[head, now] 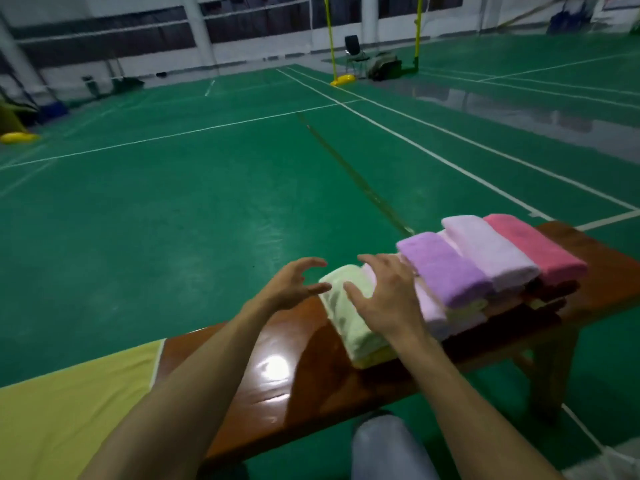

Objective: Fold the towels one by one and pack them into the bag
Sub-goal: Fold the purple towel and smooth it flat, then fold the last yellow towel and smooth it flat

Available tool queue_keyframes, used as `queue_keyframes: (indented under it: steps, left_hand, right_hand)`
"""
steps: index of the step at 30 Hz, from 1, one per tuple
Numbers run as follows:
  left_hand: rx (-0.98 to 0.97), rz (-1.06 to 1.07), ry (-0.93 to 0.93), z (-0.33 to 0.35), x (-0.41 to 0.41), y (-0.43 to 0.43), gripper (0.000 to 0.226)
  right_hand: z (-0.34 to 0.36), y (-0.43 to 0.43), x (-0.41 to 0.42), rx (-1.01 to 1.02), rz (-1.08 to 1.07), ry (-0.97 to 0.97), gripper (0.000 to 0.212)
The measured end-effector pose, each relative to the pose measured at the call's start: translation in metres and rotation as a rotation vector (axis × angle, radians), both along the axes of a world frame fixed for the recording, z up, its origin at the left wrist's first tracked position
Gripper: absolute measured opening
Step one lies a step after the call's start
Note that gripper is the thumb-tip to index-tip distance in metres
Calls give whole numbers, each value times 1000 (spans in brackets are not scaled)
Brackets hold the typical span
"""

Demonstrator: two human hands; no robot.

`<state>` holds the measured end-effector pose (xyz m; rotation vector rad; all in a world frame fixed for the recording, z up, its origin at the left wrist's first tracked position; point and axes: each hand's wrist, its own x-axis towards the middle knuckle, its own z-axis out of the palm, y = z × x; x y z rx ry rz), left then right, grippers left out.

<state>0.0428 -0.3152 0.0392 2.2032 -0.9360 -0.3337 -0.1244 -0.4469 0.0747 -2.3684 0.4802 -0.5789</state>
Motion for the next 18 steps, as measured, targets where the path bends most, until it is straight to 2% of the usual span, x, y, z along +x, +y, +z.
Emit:
queue_keyframes:
  steps: [2,7,12,16,18]
  left_hand:
    - [25,84,1,-10,-3,61,50]
    - [64,304,22,-32,-17,198,41]
    - [82,432,56,-53,-34,298,40]
    - [85,491,68,-76,-41,344,39]
    - [71,515,89,-84,-42,357,37]
  right_hand:
    - [-2,57,7,150,157,0,58]
    - [-31,170,25,456,453,304,56]
    - [-80,251,47,655,505,541,65]
    - [-105,295,67,552,529,570,81]
    - [-110,307,74,516,513,539,82]
